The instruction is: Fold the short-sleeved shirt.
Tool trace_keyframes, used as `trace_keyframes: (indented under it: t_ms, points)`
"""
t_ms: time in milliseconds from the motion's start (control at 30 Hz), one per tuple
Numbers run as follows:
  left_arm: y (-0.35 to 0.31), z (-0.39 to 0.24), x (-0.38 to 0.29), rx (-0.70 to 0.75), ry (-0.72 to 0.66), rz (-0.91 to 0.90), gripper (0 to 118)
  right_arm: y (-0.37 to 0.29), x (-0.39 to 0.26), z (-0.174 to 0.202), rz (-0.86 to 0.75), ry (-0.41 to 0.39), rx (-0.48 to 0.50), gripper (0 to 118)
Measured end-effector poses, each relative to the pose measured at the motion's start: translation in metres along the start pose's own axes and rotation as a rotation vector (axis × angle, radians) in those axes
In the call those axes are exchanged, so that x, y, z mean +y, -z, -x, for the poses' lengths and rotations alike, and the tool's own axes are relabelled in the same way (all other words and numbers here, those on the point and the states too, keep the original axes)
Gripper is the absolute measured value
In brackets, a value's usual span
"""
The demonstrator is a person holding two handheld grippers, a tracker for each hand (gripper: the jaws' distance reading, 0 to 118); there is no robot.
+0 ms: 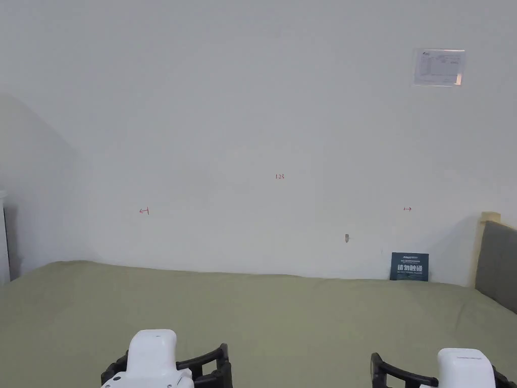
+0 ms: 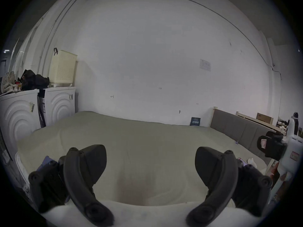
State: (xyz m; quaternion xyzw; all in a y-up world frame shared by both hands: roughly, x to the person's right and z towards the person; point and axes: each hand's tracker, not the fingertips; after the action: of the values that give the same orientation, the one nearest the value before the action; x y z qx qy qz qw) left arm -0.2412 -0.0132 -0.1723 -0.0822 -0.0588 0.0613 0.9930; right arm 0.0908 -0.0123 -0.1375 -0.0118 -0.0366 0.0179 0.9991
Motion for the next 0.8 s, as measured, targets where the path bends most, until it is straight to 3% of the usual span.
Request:
trace_keyframes:
  t_ms: [433,800]
  points:
    - [0.000,0.000,0.011,0.029,0.080,-0.011,113,0.004,0.012,-0.014,-0.012,0.081,0.056,118]
    - [-0.001,0.011,0.022,0.062,0.007,-0.033,113,-0.004,0.017,-0.013,-0.061,0.048,0.071,118]
